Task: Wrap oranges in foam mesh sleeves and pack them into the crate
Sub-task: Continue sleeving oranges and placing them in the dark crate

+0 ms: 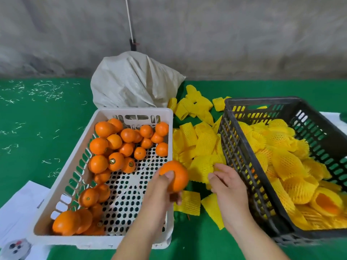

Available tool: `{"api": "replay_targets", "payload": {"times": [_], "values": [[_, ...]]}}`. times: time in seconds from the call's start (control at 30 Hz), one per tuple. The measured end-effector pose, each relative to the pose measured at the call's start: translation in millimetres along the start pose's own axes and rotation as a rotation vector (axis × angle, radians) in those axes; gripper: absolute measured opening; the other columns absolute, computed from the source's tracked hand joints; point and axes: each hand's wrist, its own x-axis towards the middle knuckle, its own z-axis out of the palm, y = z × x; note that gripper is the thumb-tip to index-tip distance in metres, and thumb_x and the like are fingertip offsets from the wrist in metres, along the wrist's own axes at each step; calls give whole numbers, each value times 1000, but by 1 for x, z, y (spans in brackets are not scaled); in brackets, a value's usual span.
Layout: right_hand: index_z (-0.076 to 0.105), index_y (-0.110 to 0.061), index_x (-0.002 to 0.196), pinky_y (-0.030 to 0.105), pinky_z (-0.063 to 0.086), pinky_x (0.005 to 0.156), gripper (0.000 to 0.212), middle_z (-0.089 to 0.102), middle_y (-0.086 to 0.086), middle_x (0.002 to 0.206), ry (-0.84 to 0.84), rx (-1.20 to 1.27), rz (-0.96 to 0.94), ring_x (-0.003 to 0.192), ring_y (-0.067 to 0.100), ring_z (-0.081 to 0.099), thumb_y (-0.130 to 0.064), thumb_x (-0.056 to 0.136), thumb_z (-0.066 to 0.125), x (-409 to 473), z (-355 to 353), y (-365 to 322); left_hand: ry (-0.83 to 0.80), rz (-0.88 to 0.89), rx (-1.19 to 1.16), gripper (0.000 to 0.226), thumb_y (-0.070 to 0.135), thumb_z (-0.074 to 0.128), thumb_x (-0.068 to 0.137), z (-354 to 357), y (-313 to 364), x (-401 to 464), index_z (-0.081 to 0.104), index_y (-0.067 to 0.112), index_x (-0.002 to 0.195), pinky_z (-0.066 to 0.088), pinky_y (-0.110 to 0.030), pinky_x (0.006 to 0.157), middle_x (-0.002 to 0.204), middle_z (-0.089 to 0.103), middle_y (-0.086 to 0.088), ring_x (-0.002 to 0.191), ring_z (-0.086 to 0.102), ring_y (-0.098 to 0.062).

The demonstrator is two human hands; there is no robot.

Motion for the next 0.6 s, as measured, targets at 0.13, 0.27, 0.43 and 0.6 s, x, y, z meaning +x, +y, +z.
{"api": "replay_targets", "payload": {"times": [0.13, 0.27, 0.43, 0.6], "values": [[74, -28, 106, 44, 58, 91, 18, 77, -7, 105, -171, 104, 137, 102, 17, 73, -14, 95, 70, -16, 19, -12, -73, 96, -54, 67, 57, 73, 64, 19, -26, -12, 71, 20, 120, 48, -29, 54, 107, 71, -14, 77, 65, -22], [72, -29, 110, 37, 55, 96, 21, 77, -8, 107, -144, 135, 54, 105, 12, 71, -13, 96, 68, -16, 13, -12, -121, 125, -163, 94, 72, 87, 57, 14, -19, -10, 70, 19, 132, 51, -30, 56, 111, 71, -10, 74, 64, -20], [65, -41, 108, 31, 56, 84, 32, 68, -11, 90, -209, -259, -186, 90, 6, 67, -12, 95, 70, -15, 13, -3, -142, 95, -123, 106, 75, 90, 50, 18, -17, -9, 69, 11, 132, 49, -29, 53, 116, 75, -9, 71, 64, -19], [66, -35, 99, 42, 56, 90, 19, 71, -9, 96, -80, -292, -282, 93, 5, 66, -16, 97, 68, -11, 13, -6, -134, 130, -106, 88, 72, 87, 61, 18, -21, -6, 75, 14, 126, 50, -29, 56, 123, 73, -11, 80, 65, -22]]}}
